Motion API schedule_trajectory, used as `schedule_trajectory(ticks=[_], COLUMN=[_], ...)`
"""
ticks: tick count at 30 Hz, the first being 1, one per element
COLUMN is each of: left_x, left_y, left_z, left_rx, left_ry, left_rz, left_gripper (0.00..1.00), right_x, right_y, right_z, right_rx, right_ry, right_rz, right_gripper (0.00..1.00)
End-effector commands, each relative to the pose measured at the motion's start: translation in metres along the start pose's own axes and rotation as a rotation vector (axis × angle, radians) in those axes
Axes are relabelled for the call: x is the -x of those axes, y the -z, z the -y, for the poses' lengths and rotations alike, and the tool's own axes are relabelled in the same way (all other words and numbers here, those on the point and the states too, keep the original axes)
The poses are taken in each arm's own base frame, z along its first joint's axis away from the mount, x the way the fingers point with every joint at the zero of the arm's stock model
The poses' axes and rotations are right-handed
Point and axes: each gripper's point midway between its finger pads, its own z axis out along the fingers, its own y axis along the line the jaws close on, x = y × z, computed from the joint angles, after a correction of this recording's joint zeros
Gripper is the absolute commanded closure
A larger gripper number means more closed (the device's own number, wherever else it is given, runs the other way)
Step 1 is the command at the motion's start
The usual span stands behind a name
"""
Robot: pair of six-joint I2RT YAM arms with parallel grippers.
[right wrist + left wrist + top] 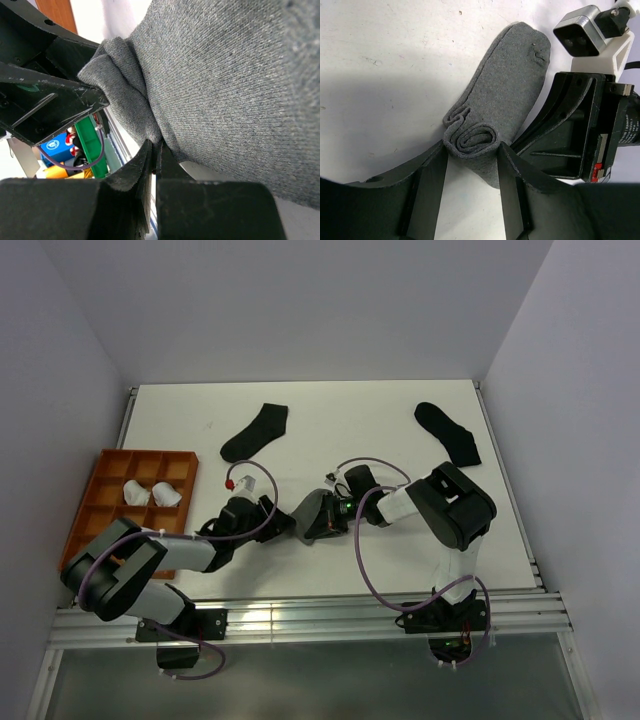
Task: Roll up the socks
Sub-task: Roll the sock at the center of the board.
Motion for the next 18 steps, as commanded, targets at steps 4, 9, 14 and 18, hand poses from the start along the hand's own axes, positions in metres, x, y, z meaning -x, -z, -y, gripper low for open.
schedule_trajectory(ticks=[4,9,14,18], left_x=[-0.012,-0.017,-0.022,-0.018], left_y=[-0.005,-0.008,-0.007,-0.002], left_z=[-0.024,-0.032,-0.039,-0.047], left_rx=[0.108,0.167,0.259,0.36], left_ry=[0.022,0.04,0.051,0.043], left_rz=[-0.04,-0.076,-0.131,-0.142], left_gripper=[0.54,0.68,0.84,0.86], right_x=[-0.008,-0.005,0.001,0.008], right_y=[-0.001,0.002,0.008,0.017], right_z=[0.024,0.024,0.014,-0.002], right_rx=[-0.094,-0.115,-0.131,-0.159], right_ry=[-0.013,0.028,0.124,0.252], right_rz=[-0.018,0.0,0.048,0.128], right_gripper=[1.0,1.0,0.93,0.73])
